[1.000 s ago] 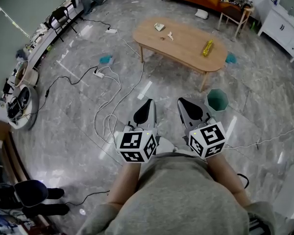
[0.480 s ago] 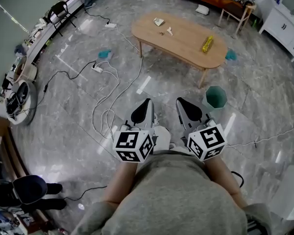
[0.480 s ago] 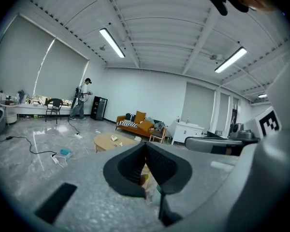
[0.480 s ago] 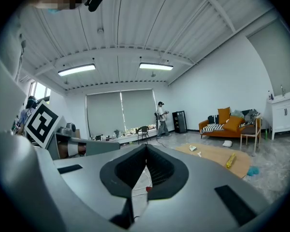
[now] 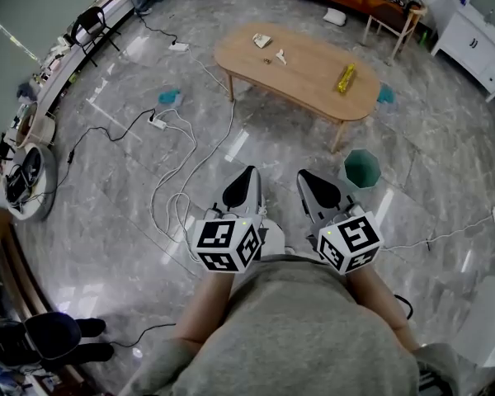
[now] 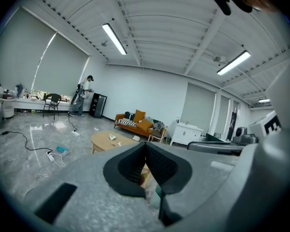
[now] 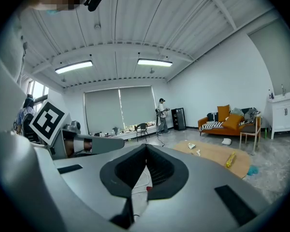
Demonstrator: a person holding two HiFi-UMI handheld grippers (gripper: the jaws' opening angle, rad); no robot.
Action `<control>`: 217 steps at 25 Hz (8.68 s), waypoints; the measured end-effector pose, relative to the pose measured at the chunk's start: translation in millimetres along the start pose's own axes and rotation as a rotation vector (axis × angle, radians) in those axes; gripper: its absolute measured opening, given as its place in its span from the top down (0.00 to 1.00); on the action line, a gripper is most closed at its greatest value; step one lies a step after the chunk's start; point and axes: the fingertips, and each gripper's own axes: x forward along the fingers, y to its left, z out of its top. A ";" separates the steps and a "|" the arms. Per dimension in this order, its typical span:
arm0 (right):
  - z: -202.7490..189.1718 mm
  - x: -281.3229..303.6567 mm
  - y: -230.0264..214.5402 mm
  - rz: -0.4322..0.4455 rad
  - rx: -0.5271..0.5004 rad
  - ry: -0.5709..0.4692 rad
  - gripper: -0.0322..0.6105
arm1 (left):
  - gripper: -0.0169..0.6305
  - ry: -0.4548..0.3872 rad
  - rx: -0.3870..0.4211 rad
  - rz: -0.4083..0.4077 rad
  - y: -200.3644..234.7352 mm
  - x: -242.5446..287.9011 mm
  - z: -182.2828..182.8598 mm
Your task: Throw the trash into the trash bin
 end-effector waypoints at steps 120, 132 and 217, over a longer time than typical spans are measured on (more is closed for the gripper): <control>145.5 551.1 -336.9 0.058 -0.035 0.080 0.94 | 0.96 0.110 -0.046 0.037 305.0 545.0 188.3; 147.8 572.4 -374.0 0.031 -0.016 0.082 0.94 | 0.96 0.121 -0.040 0.010 306.1 594.9 194.8; 17.7 785.7 -561.0 -0.561 0.311 0.255 0.94 | 0.95 0.643 0.146 -0.399 460.8 928.0 33.2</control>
